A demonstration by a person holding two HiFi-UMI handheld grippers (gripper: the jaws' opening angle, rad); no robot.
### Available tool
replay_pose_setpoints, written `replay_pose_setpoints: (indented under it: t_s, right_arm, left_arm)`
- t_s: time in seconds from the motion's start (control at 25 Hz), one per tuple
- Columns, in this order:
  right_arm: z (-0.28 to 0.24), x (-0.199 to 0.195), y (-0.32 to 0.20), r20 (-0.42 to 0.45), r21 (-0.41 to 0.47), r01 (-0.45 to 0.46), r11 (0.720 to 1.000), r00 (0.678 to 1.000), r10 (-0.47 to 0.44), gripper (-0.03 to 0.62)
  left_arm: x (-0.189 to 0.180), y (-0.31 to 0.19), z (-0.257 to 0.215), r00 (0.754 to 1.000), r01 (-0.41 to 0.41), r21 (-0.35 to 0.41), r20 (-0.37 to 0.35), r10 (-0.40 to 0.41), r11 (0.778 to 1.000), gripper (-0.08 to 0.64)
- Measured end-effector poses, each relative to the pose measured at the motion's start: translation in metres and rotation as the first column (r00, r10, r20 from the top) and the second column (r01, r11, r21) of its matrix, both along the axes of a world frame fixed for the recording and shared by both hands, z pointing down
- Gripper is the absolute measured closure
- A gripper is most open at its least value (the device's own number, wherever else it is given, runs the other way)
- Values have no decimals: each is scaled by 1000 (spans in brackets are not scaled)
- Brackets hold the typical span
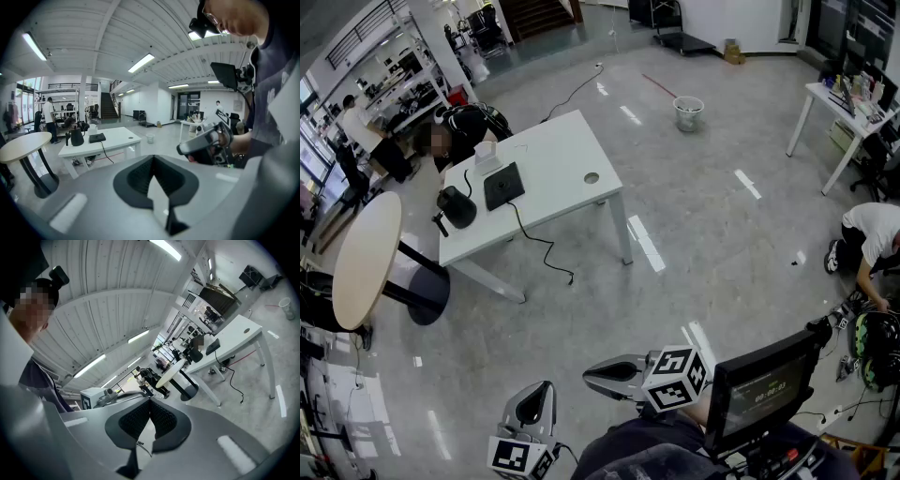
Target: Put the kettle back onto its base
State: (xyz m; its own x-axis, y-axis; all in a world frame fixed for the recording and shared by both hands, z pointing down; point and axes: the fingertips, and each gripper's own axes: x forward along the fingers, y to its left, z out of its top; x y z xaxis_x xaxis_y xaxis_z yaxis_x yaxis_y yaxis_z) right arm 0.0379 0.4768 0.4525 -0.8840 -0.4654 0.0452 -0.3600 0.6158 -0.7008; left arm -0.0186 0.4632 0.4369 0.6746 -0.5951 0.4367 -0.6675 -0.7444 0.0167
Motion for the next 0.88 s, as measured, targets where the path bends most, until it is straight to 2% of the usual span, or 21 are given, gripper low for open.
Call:
replay_pose_setpoints:
  t_s: [0.12,0.28,0.48,0.72,0.88]
  right_arm:
    - [5,15,-11,-45,28,48,998,998,-47,592]
    - [1,25,-22,-22,46,57,997,998,-56,592]
    - [0,29,-35,-55,53,31,998,998,-28,592]
    - [3,42,-49,-105,52,-48,997,993,53,592]
    - [-17,24,-53,-144,47,-102,994,984,108,592]
  left_arm:
    - [19,-9,5,999,-1,16,37,1,1000,558]
    - [30,-21,8,998,-8,22,66,6,1000,558]
    - [38,-37,11,999,-31,21,36,30,999,558]
    - [52,-61,28,992,-121,34,-21,121,992,558]
    - [37,-80,-2,983,-149,60,-95,154,987,558]
